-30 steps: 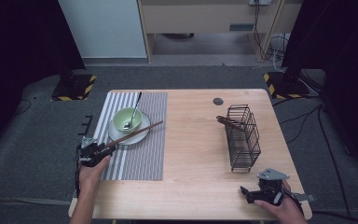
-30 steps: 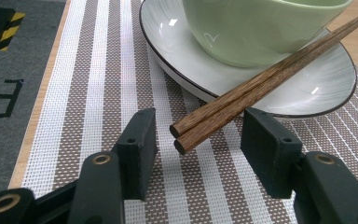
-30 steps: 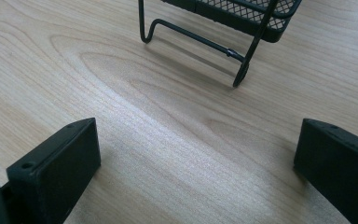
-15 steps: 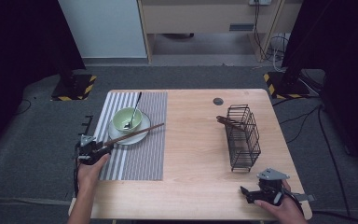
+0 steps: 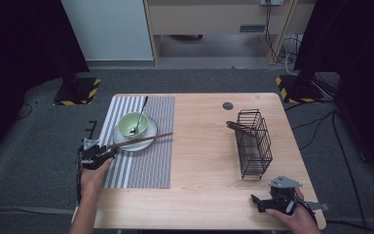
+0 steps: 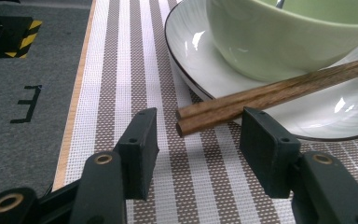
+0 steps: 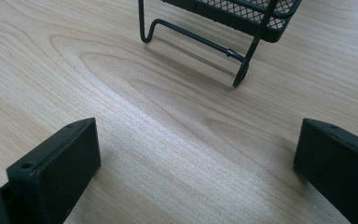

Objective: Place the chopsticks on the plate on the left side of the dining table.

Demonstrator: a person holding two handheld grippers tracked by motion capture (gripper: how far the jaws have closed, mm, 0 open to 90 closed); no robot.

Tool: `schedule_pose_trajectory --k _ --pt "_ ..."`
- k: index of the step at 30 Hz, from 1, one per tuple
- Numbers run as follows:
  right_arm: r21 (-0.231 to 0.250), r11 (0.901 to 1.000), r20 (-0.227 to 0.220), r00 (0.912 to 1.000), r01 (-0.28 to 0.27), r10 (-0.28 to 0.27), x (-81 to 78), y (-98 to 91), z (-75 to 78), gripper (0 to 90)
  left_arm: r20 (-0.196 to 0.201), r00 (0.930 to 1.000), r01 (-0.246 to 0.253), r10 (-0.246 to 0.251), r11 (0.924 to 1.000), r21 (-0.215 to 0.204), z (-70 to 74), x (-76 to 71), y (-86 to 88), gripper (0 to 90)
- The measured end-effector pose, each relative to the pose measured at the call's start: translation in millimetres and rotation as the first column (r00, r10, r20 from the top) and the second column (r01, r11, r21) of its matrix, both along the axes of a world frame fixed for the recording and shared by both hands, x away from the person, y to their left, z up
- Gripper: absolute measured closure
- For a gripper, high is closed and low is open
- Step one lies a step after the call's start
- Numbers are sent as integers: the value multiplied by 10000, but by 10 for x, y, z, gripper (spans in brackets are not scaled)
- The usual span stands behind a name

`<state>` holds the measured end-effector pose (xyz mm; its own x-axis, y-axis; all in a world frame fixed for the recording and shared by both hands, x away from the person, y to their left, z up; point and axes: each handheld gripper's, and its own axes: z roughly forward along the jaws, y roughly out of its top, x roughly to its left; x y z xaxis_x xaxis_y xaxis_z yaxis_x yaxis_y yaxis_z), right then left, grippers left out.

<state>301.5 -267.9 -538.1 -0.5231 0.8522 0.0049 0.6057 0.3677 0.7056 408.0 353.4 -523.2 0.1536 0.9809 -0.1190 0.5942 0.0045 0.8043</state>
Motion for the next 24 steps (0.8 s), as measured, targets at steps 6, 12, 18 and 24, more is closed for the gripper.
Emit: schedule_pose_trajectory --k 6,12,18,24 --pt "0 10000 1 10000 0 0 0 0 0 4 25 10000 23 -23 10000 95 4 -8 4 467" --pt "-1 10000 2 10000 6 -6 0 0 0 4 8 10000 60 -60 9997 228 44 -17 17 467" --pt "-1 10000 3 10000 3 -3 0 0 0 4 -28 10000 93 -92 9996 276 92 -3 18 466" --pt "0 10000 2 10000 5 -5 0 0 0 4 -128 9999 103 -97 9989 447 73 0 -9 464"
